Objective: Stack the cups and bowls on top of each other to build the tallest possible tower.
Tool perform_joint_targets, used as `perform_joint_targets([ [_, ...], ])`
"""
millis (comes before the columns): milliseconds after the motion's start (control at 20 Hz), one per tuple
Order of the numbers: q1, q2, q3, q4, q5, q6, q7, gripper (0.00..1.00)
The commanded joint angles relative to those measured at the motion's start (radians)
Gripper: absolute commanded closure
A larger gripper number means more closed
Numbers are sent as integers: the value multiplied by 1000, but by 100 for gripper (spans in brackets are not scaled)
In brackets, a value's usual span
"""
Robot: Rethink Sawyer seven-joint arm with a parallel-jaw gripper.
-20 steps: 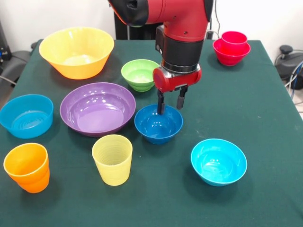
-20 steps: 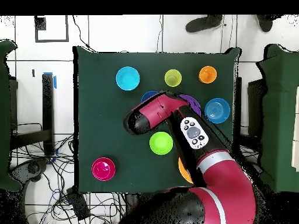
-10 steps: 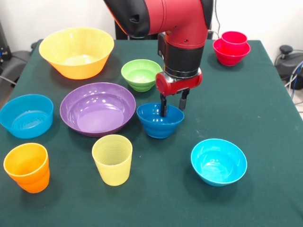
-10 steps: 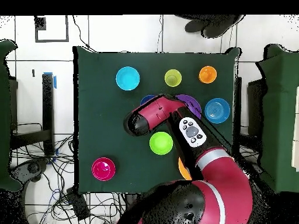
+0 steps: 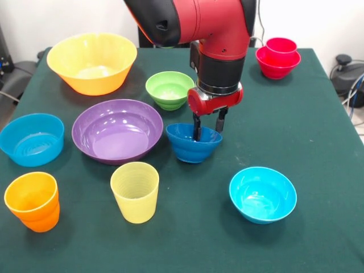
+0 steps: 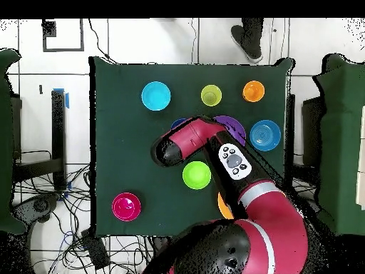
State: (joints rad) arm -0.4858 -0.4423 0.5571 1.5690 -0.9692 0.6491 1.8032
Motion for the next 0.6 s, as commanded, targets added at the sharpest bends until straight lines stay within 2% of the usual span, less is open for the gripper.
perform_joint_targets([
  [50, 9, 6, 4, -53, -47, -32, -146, 0],
  [200, 12, 6, -1, -53, -44, -24, -140, 0],
  [250, 10, 5, 3, -53, -46, -30, -144, 100],
  [600, 6, 7, 11, -54, -34, -10, -163, 100],
])
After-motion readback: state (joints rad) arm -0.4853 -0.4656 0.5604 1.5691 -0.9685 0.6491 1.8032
